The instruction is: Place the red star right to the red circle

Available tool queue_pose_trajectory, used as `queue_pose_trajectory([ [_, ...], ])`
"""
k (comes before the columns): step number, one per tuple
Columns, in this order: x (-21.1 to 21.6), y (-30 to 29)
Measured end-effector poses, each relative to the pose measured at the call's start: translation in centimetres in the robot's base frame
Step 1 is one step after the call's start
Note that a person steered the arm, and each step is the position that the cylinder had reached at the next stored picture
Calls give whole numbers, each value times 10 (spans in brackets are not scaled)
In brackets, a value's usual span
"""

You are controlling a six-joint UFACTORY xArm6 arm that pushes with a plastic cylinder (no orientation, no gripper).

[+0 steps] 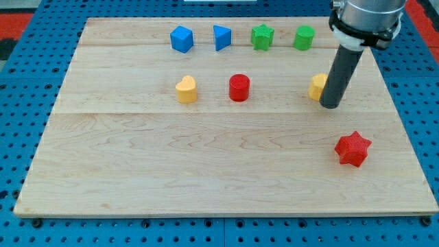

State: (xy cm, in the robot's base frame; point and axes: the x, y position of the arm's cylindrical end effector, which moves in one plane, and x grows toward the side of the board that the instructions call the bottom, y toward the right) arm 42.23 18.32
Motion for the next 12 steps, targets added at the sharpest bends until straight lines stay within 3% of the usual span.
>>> queue_pose_trajectory([
  [1, 19, 44],
  [2, 76, 127],
  [3, 130, 58],
  [5, 33, -61],
  [6, 71, -58],
  [7, 69, -123],
  [10, -19, -114],
  [11, 30, -133],
  [12, 55, -87],
])
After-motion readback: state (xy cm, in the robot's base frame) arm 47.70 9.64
